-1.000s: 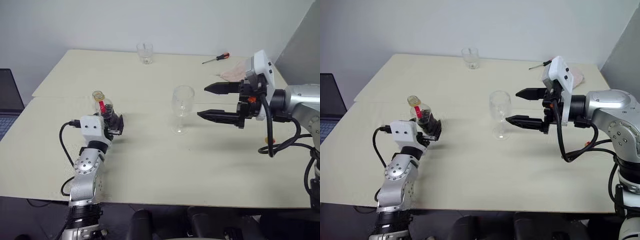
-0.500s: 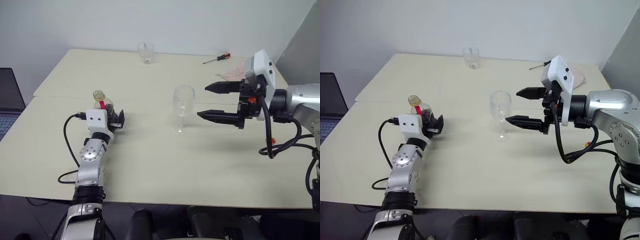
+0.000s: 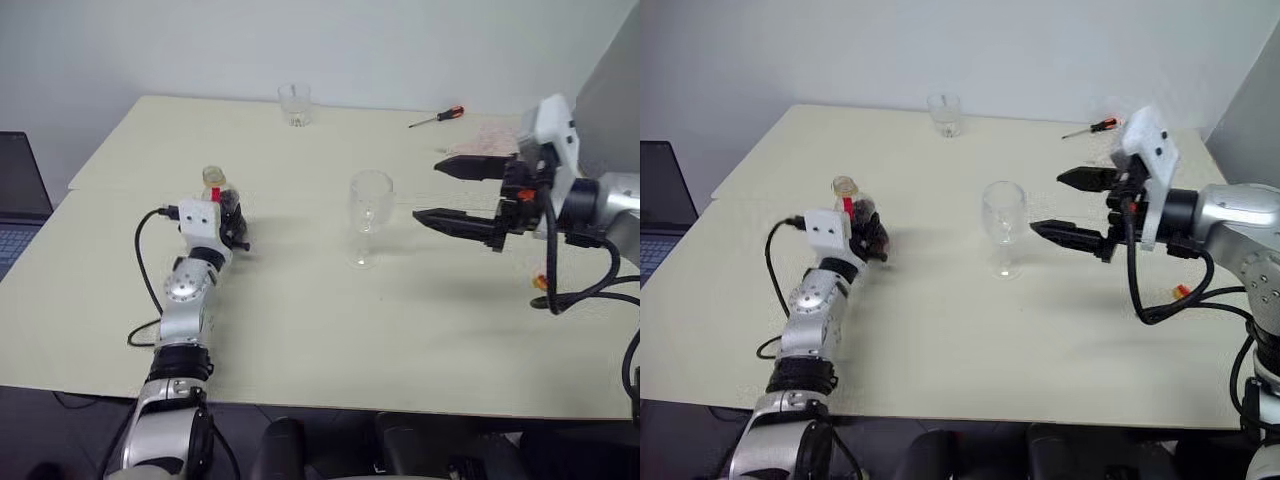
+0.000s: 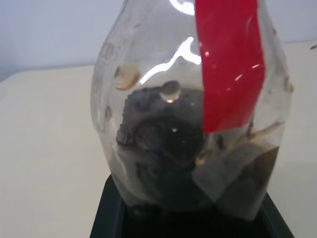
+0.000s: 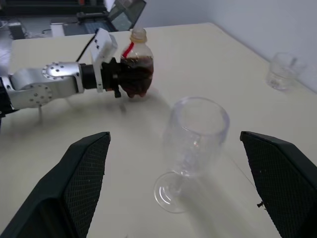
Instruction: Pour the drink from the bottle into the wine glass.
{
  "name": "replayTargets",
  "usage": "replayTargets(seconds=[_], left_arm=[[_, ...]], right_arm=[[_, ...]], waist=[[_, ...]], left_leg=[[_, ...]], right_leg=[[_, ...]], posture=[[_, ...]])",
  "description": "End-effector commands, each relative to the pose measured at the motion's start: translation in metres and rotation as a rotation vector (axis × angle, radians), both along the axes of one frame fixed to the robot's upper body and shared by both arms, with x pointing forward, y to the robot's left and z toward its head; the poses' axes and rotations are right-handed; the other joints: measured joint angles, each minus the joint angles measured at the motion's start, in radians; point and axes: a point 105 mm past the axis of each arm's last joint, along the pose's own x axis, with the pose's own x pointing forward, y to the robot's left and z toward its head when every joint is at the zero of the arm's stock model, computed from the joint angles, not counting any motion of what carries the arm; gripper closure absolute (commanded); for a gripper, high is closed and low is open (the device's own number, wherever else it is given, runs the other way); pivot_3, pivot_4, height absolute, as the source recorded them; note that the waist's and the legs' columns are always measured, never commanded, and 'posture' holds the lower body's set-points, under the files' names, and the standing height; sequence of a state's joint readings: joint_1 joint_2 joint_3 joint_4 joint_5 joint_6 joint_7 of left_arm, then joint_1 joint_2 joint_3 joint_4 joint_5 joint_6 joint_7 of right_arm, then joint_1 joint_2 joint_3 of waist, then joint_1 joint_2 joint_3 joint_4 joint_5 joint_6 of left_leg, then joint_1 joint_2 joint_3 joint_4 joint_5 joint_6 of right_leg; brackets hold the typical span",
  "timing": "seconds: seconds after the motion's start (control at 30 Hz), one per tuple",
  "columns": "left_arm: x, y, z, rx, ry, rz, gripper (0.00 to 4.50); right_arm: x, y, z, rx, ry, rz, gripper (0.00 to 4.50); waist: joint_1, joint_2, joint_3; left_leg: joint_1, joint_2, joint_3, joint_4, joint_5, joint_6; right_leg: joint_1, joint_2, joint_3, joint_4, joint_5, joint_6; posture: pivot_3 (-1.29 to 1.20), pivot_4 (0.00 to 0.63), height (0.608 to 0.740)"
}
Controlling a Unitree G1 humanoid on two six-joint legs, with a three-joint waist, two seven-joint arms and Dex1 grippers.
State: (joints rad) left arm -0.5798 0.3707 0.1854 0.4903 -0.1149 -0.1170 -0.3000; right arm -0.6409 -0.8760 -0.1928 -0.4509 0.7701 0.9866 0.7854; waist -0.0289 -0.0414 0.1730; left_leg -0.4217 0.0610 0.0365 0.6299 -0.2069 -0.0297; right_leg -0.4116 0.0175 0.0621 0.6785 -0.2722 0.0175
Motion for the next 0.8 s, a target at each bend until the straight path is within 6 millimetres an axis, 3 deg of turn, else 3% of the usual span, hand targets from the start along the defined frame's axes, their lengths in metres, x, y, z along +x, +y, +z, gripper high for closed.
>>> replayTargets(seconds=[0.03, 0.17, 0.3, 0.43, 0.53, 0.8], left_arm=[[0.009, -0.025, 0.064, 0.147, -0.137, -0.173, 3.5], [0.018, -0.051, 0.098, 0.314, -0.172, -0.318, 3.52], [0.022, -0.079, 0.11, 0.501, -0.183, -0.452, 3.52], [0.025, -0.099, 0.116, 0.611, -0.207, -0.518, 3.55], [0.026, -0.115, 0.115, 0.742, -0.229, -0.559, 3.57], [0.028, -0.131, 0.113, 0.896, -0.253, -0.584, 3.58]], right_arm=[[-0.009, -0.019, 0.005, 0.027, -0.084, -0.077, 0.0], [-0.018, -0.029, -0.007, 0.068, -0.094, -0.133, 0.0], [-0.023, -0.032, -0.01, 0.125, -0.159, -0.18, 0.0], [-0.029, -0.03, -0.011, 0.156, -0.214, -0.199, 0.0], [-0.034, -0.021, -0.022, 0.154, -0.191, -0.195, 0.0], [-0.04, -0.005, -0.033, 0.161, -0.16, -0.185, 0.0]], waist=[[0.004, 0.0, 0.0], [0.009, 0.0, 0.0], [0.002, 0.0, 0.0], [-0.004, 0.0, 0.001], [-0.003, 0.0, 0.001], [-0.003, 0.0, 0.001]], left_leg=[[-0.001, 0.0, -0.001, 0.0, 0.0, 0.0], [-0.004, -0.005, -0.002, 0.0, 0.0, 0.0], [-0.003, -0.007, -0.002, 0.0, 0.0, 0.0], [-0.003, -0.007, -0.003, 0.0, 0.0, 0.0], [-0.004, -0.007, -0.005, 0.0, 0.0, 0.0], [-0.005, -0.008, -0.006, 0.001, 0.0, 0.0]], right_leg=[[0.0, 0.0, -0.001, 0.0, 0.0, 0.0], [-0.002, 0.0, -0.006, 0.0, 0.0, 0.0], [-0.001, -0.001, -0.007, 0.0, -0.001, 0.003], [-0.002, -0.001, -0.007, 0.001, -0.002, 0.003], [-0.002, 0.0, -0.009, 0.001, -0.002, 0.003], [-0.002, -0.001, -0.011, 0.0, -0.002, 0.003]], posture=[[0.0, 0.15, 0.74], [0.0, 0.15, 0.74], [0.0, 0.15, 0.74], [0.0, 0.15, 0.74], [0.0, 0.15, 0.74], [0.0, 0.15, 0.74]])
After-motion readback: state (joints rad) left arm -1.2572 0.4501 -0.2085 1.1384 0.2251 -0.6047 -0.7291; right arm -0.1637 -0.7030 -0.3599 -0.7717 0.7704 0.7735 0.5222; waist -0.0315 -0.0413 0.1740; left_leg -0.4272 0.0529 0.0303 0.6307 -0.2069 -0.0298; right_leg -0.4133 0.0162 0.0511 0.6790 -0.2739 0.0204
